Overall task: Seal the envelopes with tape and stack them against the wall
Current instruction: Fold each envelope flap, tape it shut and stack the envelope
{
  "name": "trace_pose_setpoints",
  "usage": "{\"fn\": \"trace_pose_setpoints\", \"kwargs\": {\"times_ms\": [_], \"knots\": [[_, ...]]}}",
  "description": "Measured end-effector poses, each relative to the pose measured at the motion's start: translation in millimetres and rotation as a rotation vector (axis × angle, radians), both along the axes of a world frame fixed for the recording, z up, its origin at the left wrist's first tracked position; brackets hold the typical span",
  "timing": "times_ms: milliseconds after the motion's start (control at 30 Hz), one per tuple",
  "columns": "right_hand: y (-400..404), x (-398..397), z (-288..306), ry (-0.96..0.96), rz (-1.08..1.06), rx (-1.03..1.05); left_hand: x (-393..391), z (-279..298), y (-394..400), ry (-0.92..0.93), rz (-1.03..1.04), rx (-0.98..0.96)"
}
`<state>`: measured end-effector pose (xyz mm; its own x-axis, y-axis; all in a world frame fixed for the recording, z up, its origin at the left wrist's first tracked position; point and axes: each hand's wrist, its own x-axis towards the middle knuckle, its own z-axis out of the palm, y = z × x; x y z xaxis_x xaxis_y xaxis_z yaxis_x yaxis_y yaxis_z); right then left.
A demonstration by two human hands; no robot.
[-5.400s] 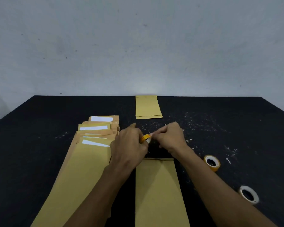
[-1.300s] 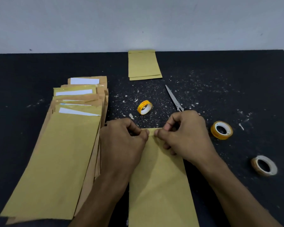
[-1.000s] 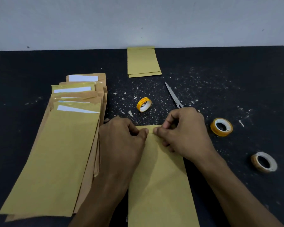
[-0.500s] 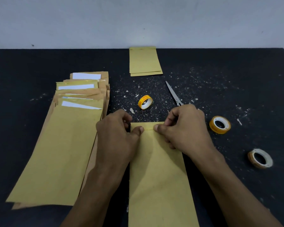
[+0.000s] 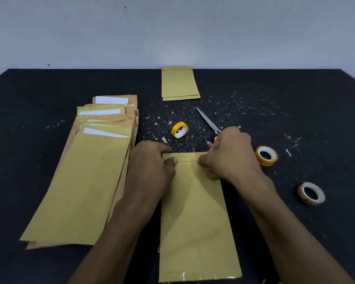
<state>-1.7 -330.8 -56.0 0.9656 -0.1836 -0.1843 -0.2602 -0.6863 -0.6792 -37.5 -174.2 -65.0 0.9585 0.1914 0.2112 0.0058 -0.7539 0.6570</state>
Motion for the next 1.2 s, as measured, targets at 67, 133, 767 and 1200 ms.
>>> {"fn": "trace_pose_setpoints", "kwargs": {"times_ms": [67,133,767,1200], "knots": [[-2.4,-1.7,2.3,-0.011,-0.023,0.026,3.0,0.1,0.4,0.039,-0.013,0.020],[-5.3,-4.9,4.4,-0.020,-0.018,0.037,4.8,1.4,1.1,0.075,-0.022,0.008],[-33.2,-48.0,35.1,0.192,0.407,0.424,17.4,67.5,41.8,0.003,-0.143,-0.694],[-16.3,43.2,58.5,-0.049,0.106,0.600,77.3,55.6,27.6,0.104,-0.091,-0.514]]}}
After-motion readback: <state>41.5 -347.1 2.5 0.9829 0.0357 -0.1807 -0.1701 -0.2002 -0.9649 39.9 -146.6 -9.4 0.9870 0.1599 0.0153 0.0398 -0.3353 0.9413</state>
